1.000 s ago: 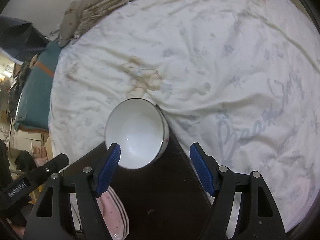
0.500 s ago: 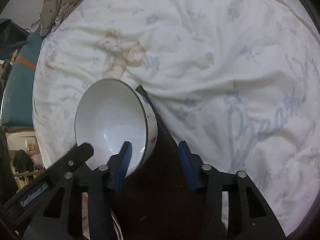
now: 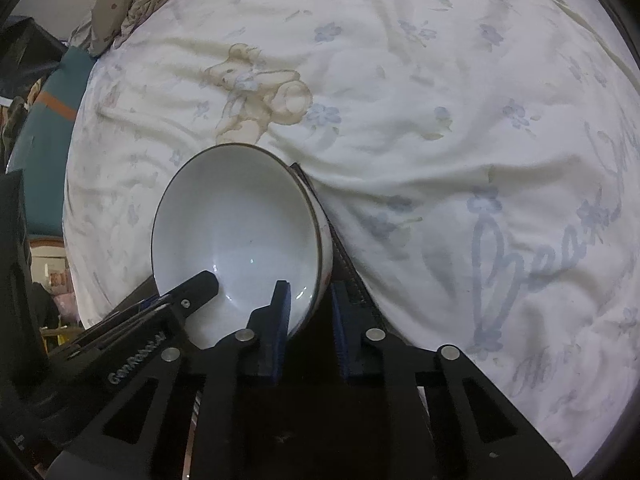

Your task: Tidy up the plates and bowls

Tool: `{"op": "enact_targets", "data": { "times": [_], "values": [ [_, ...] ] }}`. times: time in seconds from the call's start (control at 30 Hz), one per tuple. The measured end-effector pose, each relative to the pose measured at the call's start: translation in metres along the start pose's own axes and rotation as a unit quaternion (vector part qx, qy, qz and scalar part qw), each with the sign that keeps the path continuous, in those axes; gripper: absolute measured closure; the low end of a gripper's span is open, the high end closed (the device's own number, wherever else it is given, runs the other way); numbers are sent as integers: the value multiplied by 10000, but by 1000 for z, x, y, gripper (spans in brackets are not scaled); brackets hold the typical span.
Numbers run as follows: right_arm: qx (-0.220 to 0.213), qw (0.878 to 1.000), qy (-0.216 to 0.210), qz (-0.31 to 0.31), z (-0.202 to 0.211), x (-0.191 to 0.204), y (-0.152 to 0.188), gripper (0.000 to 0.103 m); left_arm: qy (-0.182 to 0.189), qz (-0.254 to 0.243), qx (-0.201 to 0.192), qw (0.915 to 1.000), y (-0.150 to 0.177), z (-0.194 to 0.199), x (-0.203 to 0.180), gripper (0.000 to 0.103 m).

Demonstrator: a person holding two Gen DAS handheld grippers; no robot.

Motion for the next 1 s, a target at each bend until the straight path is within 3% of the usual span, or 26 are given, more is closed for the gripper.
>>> {"op": "enact_targets", "data": {
  "times": [0.13,0.53,0.8,1.0],
  "values": [
    [15,10000,1,25,0,-1,1,83,-35,-115,-9,9999,2,2,-5,94],
    [-259,9989,-318,231,28,13,10,86,-73,-14,-511,9987,29,61,11,91],
    [-551,9952,-593,554,63,42,28,86,105,162,-1034,9945,44,112,48,91],
    [-815,9877,-771,1086,93,81,53,87,111,289,-1407,9896,77,140,88,91]
  ]
}}
Point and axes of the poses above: each gripper's, at about its wrist camera, not at the fingertips, and z roughly against the way its jaws point, x to its left, y to its underside, the point moved 1 cm from there along -z, roughly the way its jaws point, and after that the axes turned 15 degrees about -y, right-handed, at the moved point
